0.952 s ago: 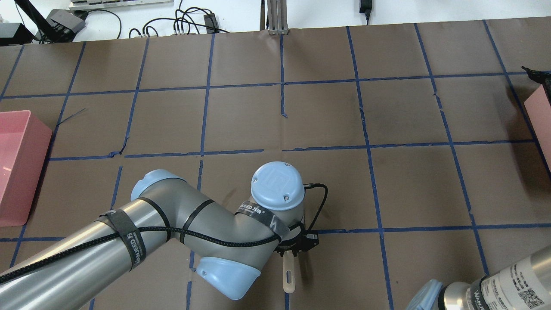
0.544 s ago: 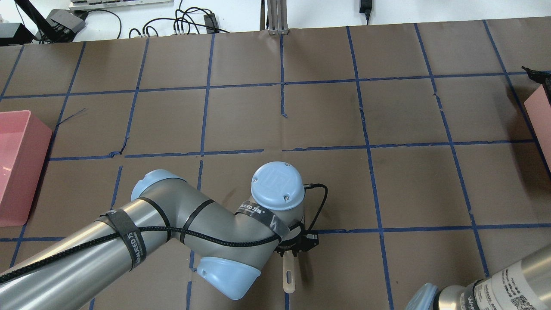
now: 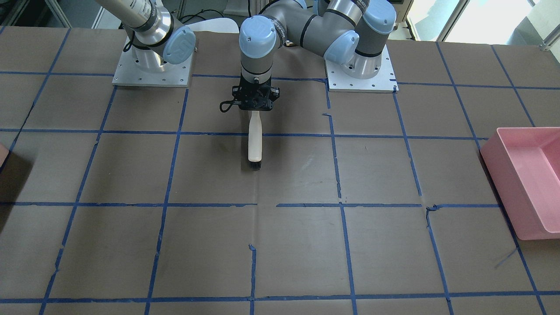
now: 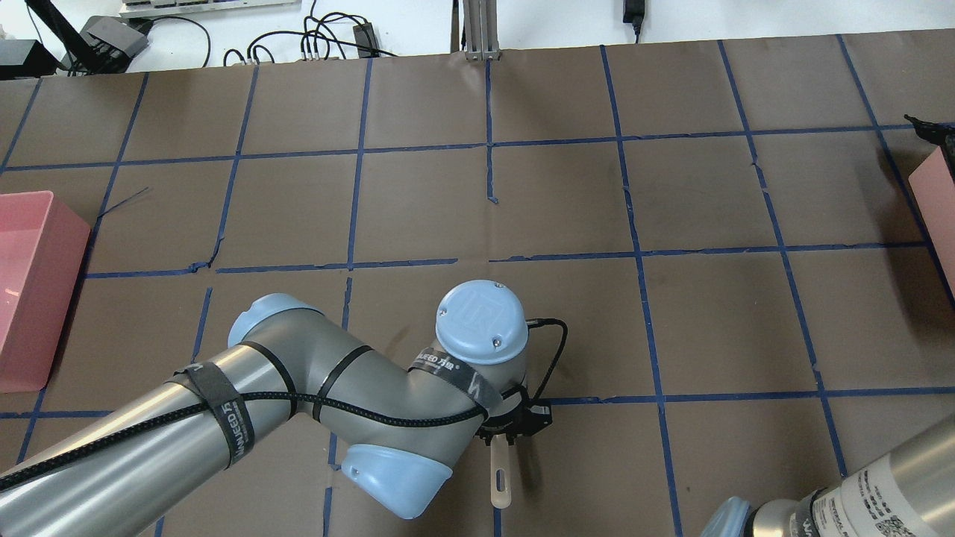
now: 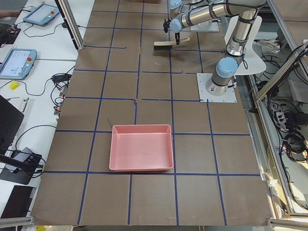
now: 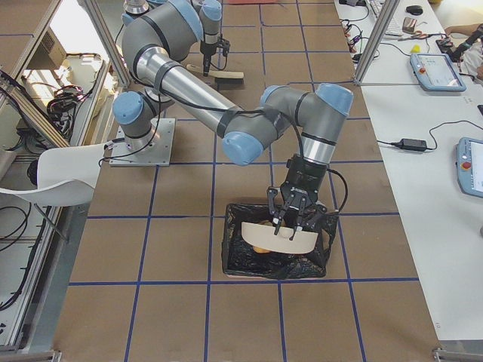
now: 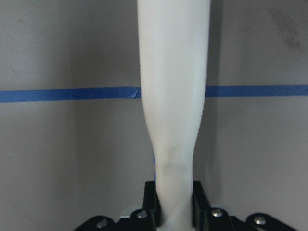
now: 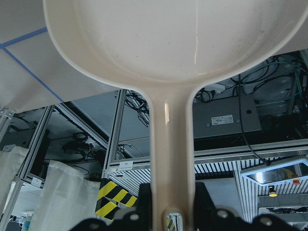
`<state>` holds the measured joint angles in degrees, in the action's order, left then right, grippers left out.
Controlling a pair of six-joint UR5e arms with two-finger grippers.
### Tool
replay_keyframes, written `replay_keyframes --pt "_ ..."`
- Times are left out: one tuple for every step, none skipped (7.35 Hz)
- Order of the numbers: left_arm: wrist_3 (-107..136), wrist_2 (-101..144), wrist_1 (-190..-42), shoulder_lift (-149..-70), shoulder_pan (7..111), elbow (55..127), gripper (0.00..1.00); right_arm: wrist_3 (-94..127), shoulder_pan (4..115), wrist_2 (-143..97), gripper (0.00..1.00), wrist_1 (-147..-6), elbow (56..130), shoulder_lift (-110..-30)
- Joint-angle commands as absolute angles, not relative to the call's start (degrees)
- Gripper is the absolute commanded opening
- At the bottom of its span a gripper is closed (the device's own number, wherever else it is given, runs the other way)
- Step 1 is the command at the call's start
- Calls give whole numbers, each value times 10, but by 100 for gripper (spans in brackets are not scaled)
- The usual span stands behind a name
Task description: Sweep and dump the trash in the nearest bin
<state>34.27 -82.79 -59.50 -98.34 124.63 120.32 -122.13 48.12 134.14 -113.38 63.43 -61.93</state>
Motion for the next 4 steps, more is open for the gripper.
replay_keyframes --pt "343 -828 -595 -983 1246 1203 11 -1236 481 1291 0 -1132 631 -631" --pt "343 -828 -595 -983 1246 1203 14 -1242 478 1230 0 -1118 631 -655" --pt "343 -828 -595 -983 1246 1203 14 -1237 478 1177 0 -1083 630 -674" --pt "343 -828 -595 -983 1246 1203 14 -1218 478 1109 0 -1026 629 -684"
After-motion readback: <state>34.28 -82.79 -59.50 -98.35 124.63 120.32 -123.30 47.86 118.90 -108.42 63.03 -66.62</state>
